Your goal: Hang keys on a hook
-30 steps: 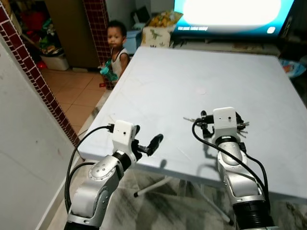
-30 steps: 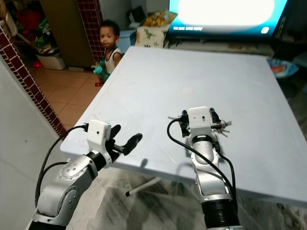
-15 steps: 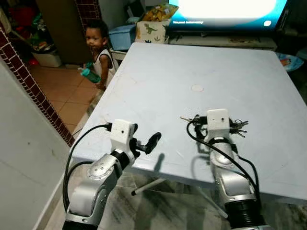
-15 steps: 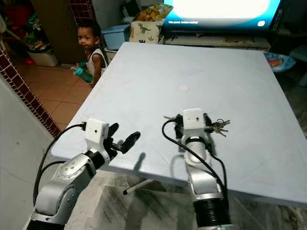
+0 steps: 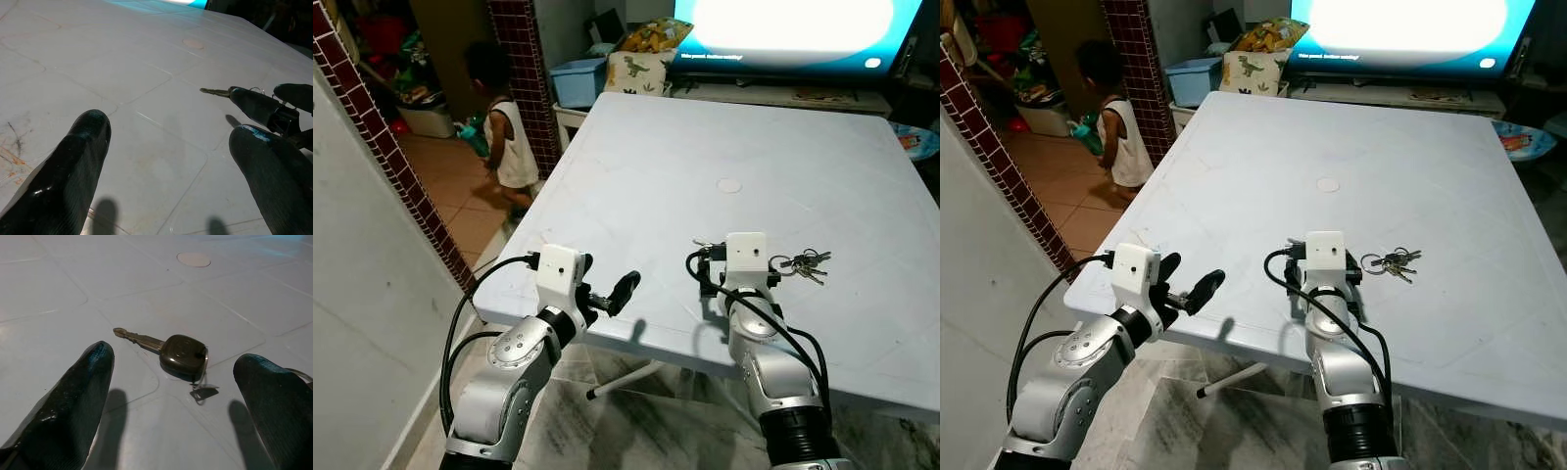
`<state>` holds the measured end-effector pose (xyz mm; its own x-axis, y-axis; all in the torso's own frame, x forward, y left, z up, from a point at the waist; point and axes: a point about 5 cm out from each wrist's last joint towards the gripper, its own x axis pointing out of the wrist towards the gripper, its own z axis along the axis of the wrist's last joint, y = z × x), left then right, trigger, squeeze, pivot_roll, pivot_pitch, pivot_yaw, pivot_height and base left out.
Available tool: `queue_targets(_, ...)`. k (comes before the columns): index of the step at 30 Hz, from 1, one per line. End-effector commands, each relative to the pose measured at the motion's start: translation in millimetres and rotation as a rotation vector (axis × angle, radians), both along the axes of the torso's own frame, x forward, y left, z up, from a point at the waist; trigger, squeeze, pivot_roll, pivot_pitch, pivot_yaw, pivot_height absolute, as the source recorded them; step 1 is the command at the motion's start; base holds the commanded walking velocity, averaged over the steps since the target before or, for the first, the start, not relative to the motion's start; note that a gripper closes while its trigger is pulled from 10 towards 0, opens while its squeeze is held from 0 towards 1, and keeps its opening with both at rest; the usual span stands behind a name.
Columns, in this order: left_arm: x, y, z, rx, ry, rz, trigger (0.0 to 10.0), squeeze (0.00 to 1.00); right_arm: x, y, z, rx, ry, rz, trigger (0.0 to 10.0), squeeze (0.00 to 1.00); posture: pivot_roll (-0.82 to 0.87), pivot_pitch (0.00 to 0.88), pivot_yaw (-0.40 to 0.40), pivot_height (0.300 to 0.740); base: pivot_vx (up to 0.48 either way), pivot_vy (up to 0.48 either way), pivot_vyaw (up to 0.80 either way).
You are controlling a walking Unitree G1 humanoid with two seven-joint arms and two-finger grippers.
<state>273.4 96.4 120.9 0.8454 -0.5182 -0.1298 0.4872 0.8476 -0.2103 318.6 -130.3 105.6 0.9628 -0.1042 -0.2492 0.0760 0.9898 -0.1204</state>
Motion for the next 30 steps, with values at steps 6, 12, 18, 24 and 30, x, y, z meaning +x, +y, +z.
queue_targets(6,-0.6,-0.4,3.9,-0.003,-0.015,-0.008,10.0,0.00,5.8,-2.0,0.0,0.009,0.013,-0.015,8.5,0.00,-0.01,0.053,0.035,0.740,0.000,0.000,0.00)
queue_targets(12,0.0,-1.2,4.1,-0.001,-0.018,-0.011,10.0,0.00,10.5,-4.5,1.3,0.016,0.010,-0.027,0.5,0.00,-0.01,0.047,0.034,0.740,0.000,0.000,0.00)
queue_targets(18,-0.2,-1.0,4.2,-0.001,-0.018,-0.008,10.0,0.00,12.5,-3.9,-0.1,0.034,0.013,-0.030,0.0,0.00,-0.01,0.049,0.034,0.740,0.000,0.000,0.00)
queue_targets(24,-0.4,-0.8,4.2,-0.001,-0.017,-0.009,10.0,0.00,13.9,-5.1,-1.7,0.045,0.019,-0.039,0.0,0.00,-0.01,0.050,0.034,0.740,0.000,0.000,0.00)
queue_targets(30,-0.4,-0.3,4.3,0.000,-0.018,-0.009,10.0,0.00,14.9,-8.0,-1.7,0.042,0.017,-0.050,0.0,0.00,-0.01,0.053,0.037,0.740,0.000,0.000,0.00)
